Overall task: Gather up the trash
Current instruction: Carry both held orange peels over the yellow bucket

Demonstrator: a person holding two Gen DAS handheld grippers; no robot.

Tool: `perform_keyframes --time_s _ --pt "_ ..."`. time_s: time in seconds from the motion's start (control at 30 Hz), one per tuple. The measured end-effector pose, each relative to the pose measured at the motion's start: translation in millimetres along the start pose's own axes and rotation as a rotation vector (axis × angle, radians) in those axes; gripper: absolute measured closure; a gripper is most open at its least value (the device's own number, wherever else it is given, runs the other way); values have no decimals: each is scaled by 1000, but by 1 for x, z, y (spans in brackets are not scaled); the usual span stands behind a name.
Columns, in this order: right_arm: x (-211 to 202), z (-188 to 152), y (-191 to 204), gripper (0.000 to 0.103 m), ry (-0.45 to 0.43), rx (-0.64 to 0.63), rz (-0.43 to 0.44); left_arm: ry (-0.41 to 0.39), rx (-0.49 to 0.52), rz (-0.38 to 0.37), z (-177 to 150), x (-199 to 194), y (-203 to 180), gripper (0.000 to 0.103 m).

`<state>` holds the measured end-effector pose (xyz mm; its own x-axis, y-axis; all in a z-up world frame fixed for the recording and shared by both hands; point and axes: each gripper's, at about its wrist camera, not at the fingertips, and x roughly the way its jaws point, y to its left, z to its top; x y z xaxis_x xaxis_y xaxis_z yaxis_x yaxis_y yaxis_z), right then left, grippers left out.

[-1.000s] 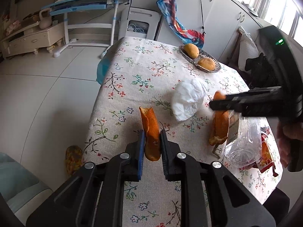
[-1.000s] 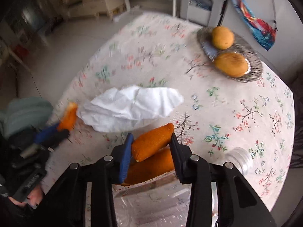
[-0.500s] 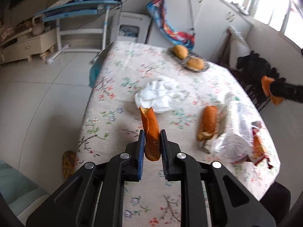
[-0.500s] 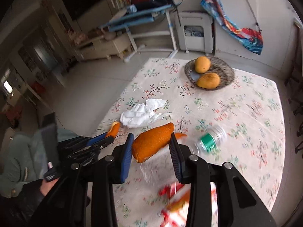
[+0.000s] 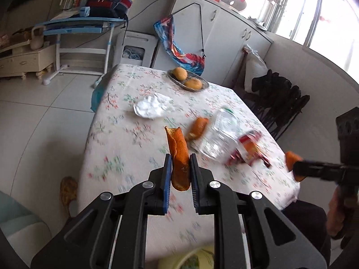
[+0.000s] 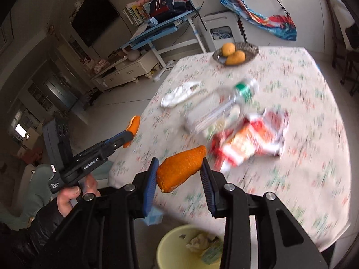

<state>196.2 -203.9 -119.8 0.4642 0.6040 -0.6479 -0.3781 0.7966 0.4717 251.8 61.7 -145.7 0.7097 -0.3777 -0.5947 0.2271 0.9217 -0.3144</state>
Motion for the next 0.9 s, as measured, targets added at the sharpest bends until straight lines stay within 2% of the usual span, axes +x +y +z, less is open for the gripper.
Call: perform_keyframes --time_s 0.37,0.9 --pt "-20 -62 19 65 1 35 68 42 27 -42 -63 -57 -47 87" --pt "-35 -121 31 65 38 67 89 90 71 -52 -115 -92 -76 87"
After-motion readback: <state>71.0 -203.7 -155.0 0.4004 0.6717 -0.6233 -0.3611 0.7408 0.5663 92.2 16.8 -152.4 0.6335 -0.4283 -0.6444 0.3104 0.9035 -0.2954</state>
